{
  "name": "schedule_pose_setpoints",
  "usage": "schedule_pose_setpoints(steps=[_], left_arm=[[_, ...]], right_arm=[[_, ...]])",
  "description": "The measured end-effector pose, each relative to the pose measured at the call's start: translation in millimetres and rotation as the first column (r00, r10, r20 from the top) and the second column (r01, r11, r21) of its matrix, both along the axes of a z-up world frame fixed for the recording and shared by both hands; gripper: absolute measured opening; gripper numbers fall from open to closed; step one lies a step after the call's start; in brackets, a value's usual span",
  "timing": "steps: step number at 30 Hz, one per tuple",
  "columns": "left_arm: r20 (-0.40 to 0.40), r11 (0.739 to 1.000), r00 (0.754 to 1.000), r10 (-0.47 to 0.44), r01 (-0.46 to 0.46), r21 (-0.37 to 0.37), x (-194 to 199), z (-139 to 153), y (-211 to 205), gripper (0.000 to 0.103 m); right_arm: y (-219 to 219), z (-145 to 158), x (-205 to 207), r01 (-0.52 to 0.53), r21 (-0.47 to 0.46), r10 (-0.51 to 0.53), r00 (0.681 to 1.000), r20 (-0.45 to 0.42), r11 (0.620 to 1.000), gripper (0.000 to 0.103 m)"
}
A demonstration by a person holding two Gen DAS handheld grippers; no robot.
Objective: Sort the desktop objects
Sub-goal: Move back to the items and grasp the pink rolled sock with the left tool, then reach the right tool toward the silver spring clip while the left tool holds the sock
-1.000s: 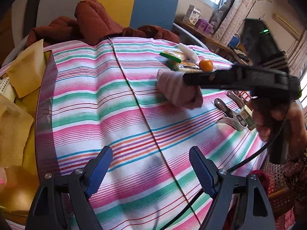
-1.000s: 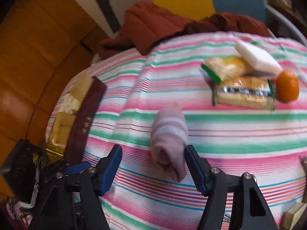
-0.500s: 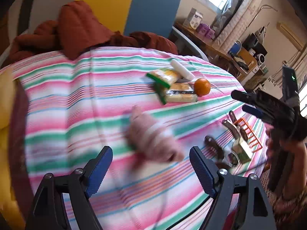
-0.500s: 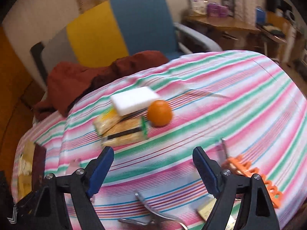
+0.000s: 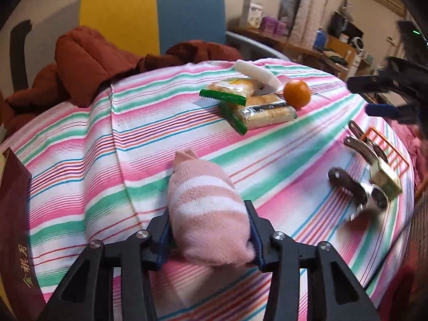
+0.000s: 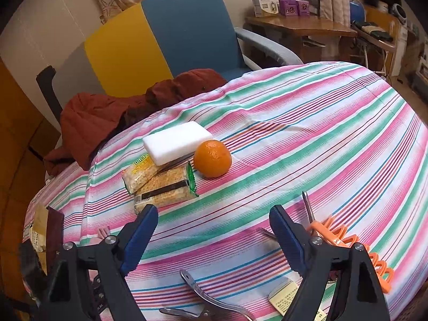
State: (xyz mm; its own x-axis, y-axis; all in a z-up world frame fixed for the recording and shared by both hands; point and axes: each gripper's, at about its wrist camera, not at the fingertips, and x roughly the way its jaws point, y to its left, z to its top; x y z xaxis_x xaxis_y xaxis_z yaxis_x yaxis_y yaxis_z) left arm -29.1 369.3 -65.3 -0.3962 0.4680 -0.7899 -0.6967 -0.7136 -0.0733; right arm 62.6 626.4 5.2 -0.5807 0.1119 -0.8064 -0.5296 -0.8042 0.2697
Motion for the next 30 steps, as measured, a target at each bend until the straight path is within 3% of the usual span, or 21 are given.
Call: schedule_pose_setpoints(steps=[6, 11, 13, 17, 21, 24, 25, 26, 27, 29, 30], left_arm=[[-0.031, 0.998, 0.999, -0.027, 0.029, 0.058, 10, 0, -27, 0.045], [0.014, 0.992, 1.0, -0.017, 0.015, 0.122, 8, 0, -37, 0.045], [0.007, 0.993, 1.0, -0.017, 0.017, 0.119, 10, 0, -35, 0.045], [0.02, 0.989, 1.0, -0.019, 0.015, 0.145, 8, -2, -40, 0.045], [0.038, 0.986, 0.999, -0.02, 0.014, 0.168, 5, -2, -43, 0.045], [0.037, 0.985, 0.999, -0.02, 0.014, 0.17, 5, -2, -43, 0.045], [0.036, 0.985, 0.999, -0.02, 0.013, 0.169, 5, -2, -43, 0.045], [0.033, 0.986, 0.999, -0.018, 0.013, 0.166, 6, -2, -43, 0.045], [0.027, 0.987, 0.999, -0.017, 0.013, 0.159, 7, -2, -42, 0.045], [0.016, 0.989, 1.0, -0.015, 0.013, 0.147, 9, -2, -40, 0.045], [0.012, 0.99, 1.0, -0.015, 0.013, 0.142, 9, -2, -40, 0.045]], right_arm=[[-6, -9, -2, -0.027, -0.022, 0.028, 0.999, 0.037, 0.999, 0.086], [-21, -15, -5, -0.116, -0.056, 0.121, 0.989, 0.087, 0.992, 0.094], [-36, -16, -2, -0.217, -0.065, 0.223, 0.969, 0.11, 0.974, 0.095], [-64, -24, 19, -0.387, 0.007, 0.379, 0.906, 0.188, 0.922, 0.099], [-64, -49, 24, -0.4, -0.03, 0.39, 0.869, 0.304, 0.916, 0.1], [-67, -66, 19, -0.414, 0.0, 0.38, 0.836, 0.396, 0.91, 0.101], [-71, -68, 19, -0.427, 0.012, 0.384, 0.826, 0.413, 0.904, 0.097], [-75, -72, 19, -0.442, -0.004, 0.403, 0.814, 0.419, 0.897, 0.086], [-79, -77, 18, -0.454, -0.013, 0.414, 0.801, 0.433, 0.891, 0.086], [-90, -72, 15, -0.48, 0.028, 0.425, 0.802, 0.42, 0.877, 0.067], [-92, -70, 13, -0.475, 0.019, 0.429, 0.811, 0.398, 0.88, 0.063]])
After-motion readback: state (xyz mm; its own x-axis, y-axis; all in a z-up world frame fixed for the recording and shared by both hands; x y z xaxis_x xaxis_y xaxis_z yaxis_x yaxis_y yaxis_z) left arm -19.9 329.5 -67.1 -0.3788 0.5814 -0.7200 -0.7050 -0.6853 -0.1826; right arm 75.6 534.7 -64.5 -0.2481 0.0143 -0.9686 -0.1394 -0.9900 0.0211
